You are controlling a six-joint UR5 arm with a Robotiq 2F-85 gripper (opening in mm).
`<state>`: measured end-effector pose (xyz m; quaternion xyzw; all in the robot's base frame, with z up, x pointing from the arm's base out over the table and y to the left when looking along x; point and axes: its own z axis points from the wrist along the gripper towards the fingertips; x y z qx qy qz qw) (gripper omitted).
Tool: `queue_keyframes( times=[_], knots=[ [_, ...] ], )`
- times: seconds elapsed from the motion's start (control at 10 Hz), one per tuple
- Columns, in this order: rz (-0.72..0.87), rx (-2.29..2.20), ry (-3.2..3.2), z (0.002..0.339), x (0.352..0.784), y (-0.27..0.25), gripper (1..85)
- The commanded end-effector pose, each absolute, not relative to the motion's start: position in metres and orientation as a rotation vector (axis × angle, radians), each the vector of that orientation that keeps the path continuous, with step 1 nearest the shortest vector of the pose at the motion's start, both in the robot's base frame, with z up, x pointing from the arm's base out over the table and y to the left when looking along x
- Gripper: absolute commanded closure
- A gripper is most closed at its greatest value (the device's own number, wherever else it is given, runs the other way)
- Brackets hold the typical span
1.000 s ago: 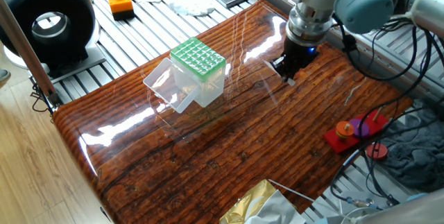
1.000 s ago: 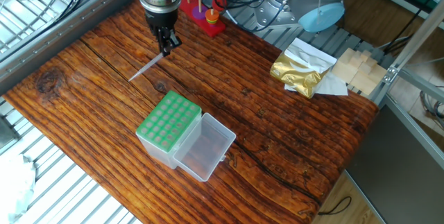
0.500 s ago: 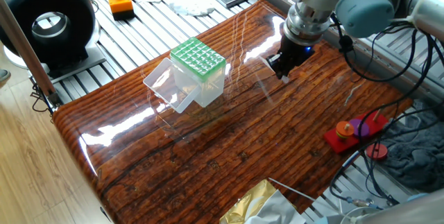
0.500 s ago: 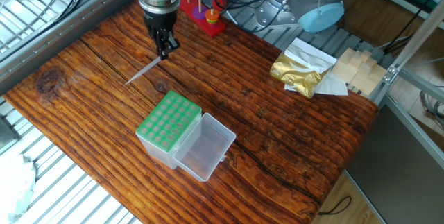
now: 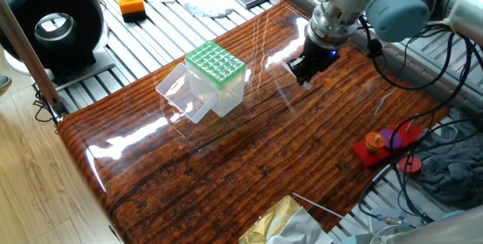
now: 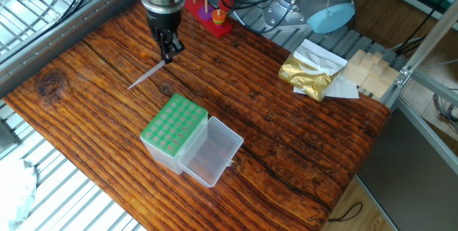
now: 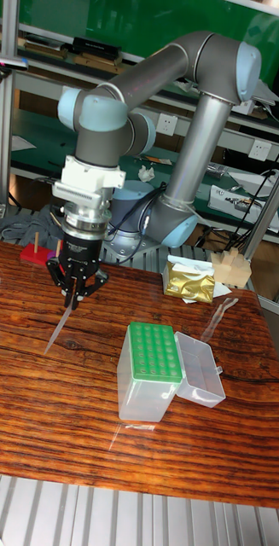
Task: Insert a large pipette tip into the holder for large pipette tips
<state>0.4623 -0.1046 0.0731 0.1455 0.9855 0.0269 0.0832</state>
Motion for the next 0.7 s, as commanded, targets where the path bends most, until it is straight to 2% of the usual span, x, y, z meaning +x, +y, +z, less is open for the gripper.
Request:
queue_keyframes(
  times=[0.0, 0.6],
  knots=[
    [0.156, 0.476, 2.98, 0.107, 0.467, -0.101, 84.7],
    [0.165, 0.48, 2.994, 0.139, 0.486, -0.073, 84.7]
  ],
)
